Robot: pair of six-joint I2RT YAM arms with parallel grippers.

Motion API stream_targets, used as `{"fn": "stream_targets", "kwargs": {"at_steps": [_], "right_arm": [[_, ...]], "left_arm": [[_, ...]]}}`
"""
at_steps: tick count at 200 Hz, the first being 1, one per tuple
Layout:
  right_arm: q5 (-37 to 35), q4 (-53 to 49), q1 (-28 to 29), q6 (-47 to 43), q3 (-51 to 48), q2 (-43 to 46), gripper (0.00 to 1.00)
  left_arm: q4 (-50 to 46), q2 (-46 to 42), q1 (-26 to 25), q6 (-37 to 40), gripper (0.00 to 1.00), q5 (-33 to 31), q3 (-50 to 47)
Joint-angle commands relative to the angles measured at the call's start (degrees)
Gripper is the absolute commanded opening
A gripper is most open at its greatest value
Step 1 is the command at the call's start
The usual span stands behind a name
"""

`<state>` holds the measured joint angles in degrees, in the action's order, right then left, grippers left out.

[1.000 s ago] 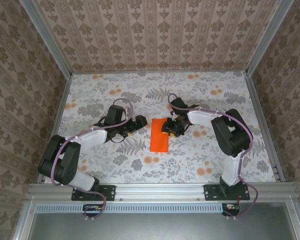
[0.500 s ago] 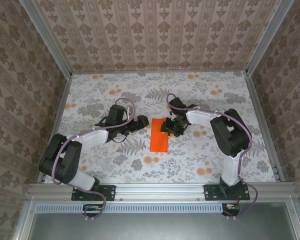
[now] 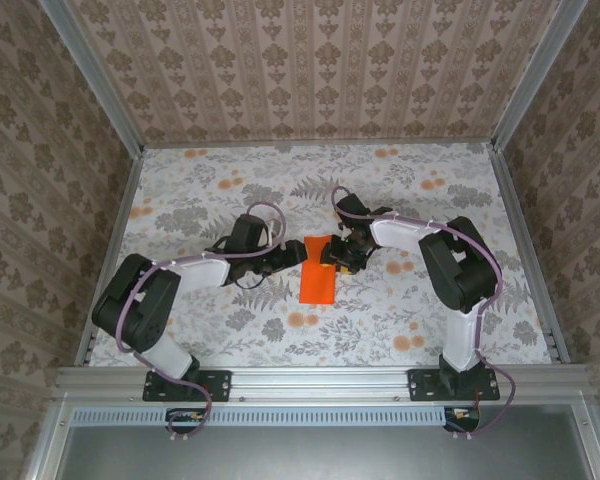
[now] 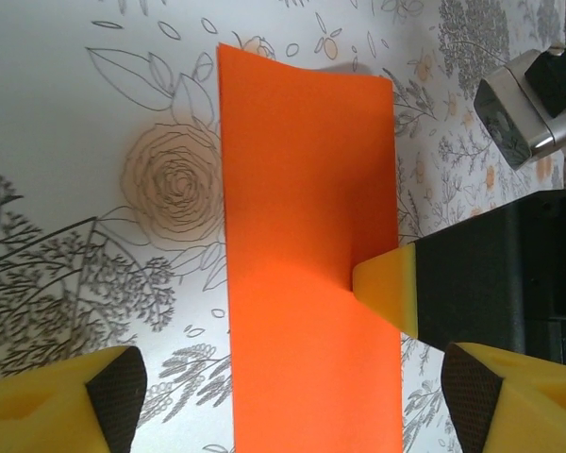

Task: Fold a paper plane with a square sheet of paper (pick it up from the middle)
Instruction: Hold the square sheet of paper at the center of the table.

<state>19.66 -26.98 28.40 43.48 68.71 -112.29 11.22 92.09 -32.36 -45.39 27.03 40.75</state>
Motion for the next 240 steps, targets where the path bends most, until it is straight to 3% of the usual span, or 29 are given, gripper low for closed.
{"fn": "stream_targets", "kwargs": {"at_steps": [1, 75, 240], "right_arm": [[-14.8, -2.5, 0.5, -1.1, -5.5, -13.1, 0.48], [-14.9, -2.9, 0.8, -2.0, -5.3, -14.4, 0.48], [-15.6, -3.5, 1.0, -2.6, -4.1, -16.5, 0.49]], "left_arm": [[2.1, 1.6, -0.8, -0.2, 0.80, 2.4, 2.3], [1.7, 5.4, -2.3, -0.7, 0.48, 4.4, 4.8], [-0.3, 9.3, -3.0, -0.2, 0.32, 5.5, 7.4]]}}
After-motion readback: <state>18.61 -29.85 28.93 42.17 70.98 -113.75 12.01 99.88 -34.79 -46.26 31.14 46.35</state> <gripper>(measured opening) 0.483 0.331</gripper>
